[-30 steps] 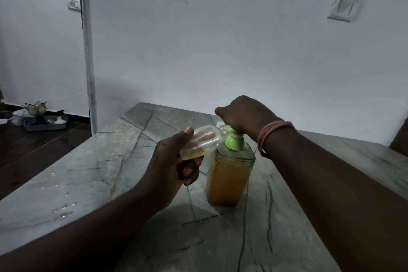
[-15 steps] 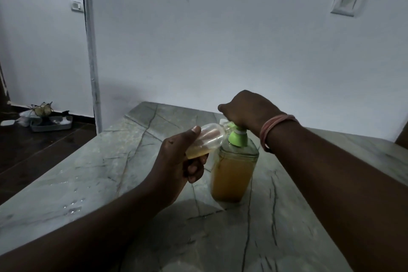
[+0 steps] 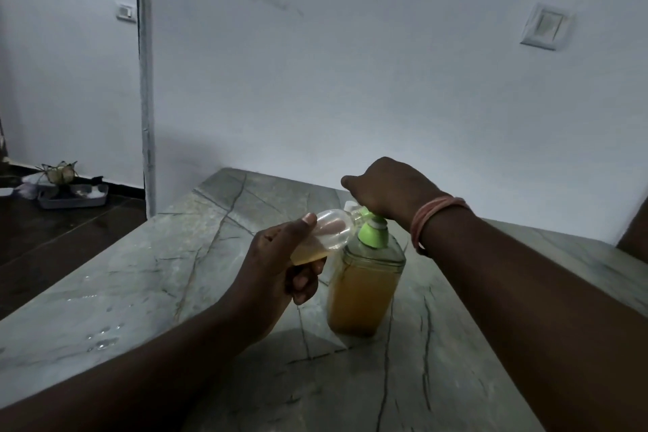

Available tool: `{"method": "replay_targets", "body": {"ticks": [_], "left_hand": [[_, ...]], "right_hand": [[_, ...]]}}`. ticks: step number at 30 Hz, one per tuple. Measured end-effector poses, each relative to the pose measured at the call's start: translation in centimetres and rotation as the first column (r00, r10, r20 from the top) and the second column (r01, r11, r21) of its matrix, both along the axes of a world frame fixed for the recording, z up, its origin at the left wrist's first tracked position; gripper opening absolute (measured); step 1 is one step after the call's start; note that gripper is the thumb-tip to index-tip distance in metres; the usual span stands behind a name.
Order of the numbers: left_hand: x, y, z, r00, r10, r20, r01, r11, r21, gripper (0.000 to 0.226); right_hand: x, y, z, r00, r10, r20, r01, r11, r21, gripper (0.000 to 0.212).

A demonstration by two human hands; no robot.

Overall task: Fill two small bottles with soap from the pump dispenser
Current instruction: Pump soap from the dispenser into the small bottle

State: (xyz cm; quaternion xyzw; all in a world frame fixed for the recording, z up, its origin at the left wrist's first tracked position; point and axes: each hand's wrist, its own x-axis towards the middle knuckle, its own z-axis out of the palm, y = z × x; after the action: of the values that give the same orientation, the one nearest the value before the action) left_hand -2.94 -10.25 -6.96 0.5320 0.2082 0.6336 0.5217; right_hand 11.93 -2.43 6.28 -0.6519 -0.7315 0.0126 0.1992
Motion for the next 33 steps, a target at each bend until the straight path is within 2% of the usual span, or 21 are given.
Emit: {"method": "replay_targets", "body": {"ticks": [2, 5, 10, 14, 19, 21, 25, 30, 33], "left_hand": [[0.1, -0.2, 0.1, 1.000, 0.006, -0.005, -0.006, 1.000, -0.004, 0.042], [0.1, -0.2, 0.1, 1.000, 0.002, 0.000, -0.002, 1.000, -0.015, 0.041], [0.2, -0.3, 0.4, 1.000, 0.021, 0.000, -0.021, 0.999, -0.034, 0.050], [0.2, -0.7, 0.5, 1.000, 0.022, 0.004, -0.021, 0.999, -0.045, 0.055], [0.1, -0.5, 0.4, 1.000, -0.011, 0.001, 0.011, 1.000, -0.011, 0.042], [0.1, -0.3, 0.2, 1.000, -0.021, -0.004, 0.021, 1.000, -0.002, 0.043], [0.1, -0.1, 0.0, 1.000, -0.012, -0.006, 0.012, 1.000, 0.000, 0.044], [0.3, -0.4, 0.4, 1.000, 0.002, -0.013, -0.002, 1.000, -0.011, 0.041], [0.3, -0.2, 0.4, 1.000, -0.011, -0.010, 0.011, 1.000, -0.013, 0.039]], "right_hand": [[-0.1, -0.2, 0.5, 0.999, -0.009, 0.041, 0.009, 1.000, 0.017, 0.036], [0.0, 0.1, 0.1, 0.999, -0.013, -0.043, 0.015, 0.999, 0.040, 0.039], [0.1, 0.2, -0.5, 0.998, -0.012, -0.067, 0.008, 0.998, -0.055, 0.032], [0.2, -0.2, -0.2, 0.996, -0.010, -0.085, 0.011, 1.000, 0.009, 0.032], [-0.1, -0.1, 0.7, 1.000, 0.009, -0.028, -0.008, 0.998, 0.060, 0.030], [0.0, 0.3, 0.0, 0.997, 0.001, -0.077, 0.002, 0.999, 0.036, 0.030], [0.1, 0.8, -0.7, 0.999, -0.007, -0.051, 0.006, 1.000, -0.016, 0.030], [-0.2, 0.2, 0.1, 1.000, 0.006, 0.011, -0.006, 1.000, 0.026, 0.025], [-0.1, 0.3, 0.2, 1.000, 0.011, 0.008, -0.012, 0.993, 0.119, 0.023]]}}
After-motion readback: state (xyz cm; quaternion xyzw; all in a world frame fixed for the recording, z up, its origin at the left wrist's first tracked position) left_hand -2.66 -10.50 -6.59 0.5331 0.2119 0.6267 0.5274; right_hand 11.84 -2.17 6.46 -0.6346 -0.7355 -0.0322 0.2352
